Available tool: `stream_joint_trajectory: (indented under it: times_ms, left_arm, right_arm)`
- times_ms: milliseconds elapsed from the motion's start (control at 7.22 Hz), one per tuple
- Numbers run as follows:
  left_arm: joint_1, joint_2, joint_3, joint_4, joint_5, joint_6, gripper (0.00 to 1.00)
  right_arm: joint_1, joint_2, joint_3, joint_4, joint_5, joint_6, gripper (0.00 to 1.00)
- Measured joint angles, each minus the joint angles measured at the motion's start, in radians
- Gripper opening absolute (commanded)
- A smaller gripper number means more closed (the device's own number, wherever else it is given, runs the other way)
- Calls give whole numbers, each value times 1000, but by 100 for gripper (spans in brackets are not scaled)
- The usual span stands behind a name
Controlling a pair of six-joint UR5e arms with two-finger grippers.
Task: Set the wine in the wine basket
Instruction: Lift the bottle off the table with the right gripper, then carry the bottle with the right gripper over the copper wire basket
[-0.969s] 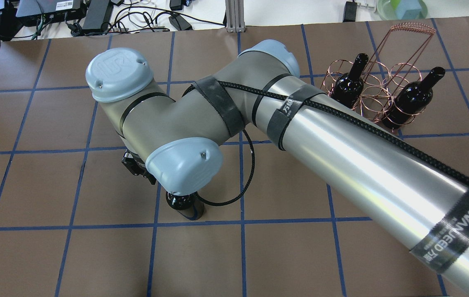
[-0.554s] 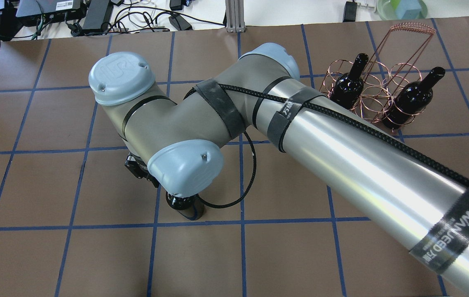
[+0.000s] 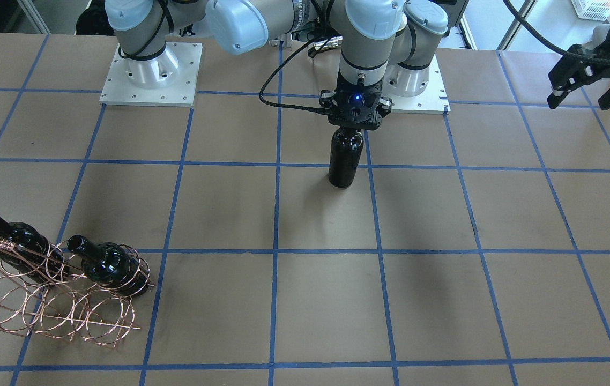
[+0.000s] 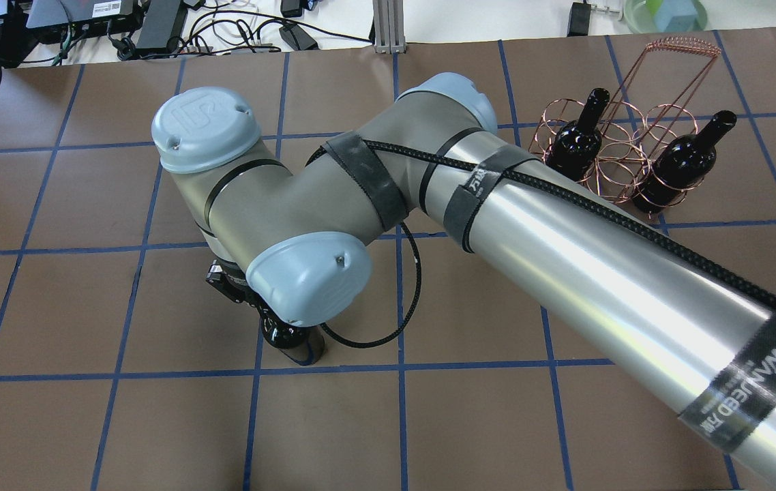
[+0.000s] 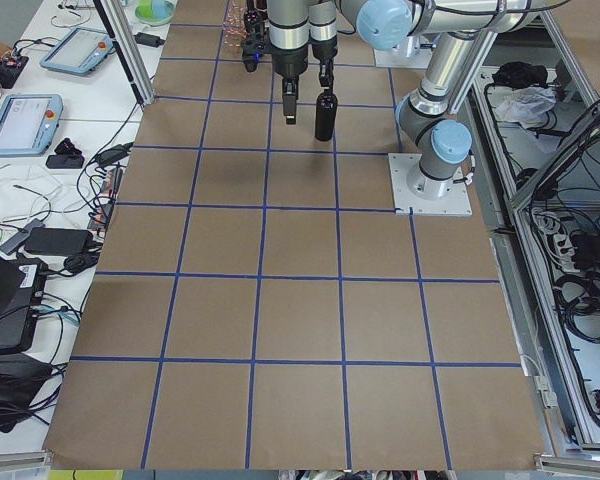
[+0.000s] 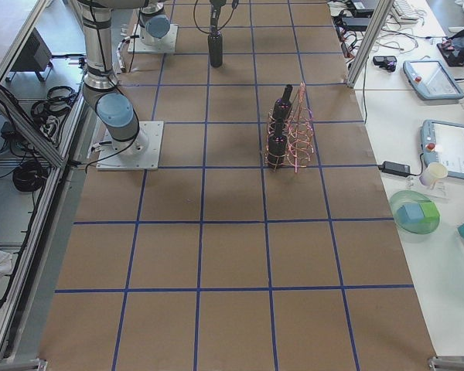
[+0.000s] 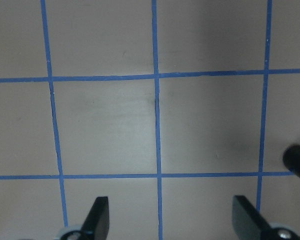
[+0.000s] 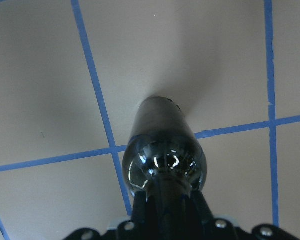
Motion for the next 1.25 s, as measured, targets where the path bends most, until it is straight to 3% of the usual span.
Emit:
stream_joint_trajectory:
  times_ms: [554, 969, 1246]
  left_arm:
    - [-1, 2, -2, 0, -1, 0, 88]
    - [-8, 1, 0, -2, -21, -9, 92]
    - [-53, 1, 9, -11, -51, -47, 98]
  right_arm:
    - [-84, -26, -14, 20, -6, -125, 0]
    - [-322, -151, -28, 189, -30, -463, 0]
    - [-507, -200, -45, 242, -88, -734, 0]
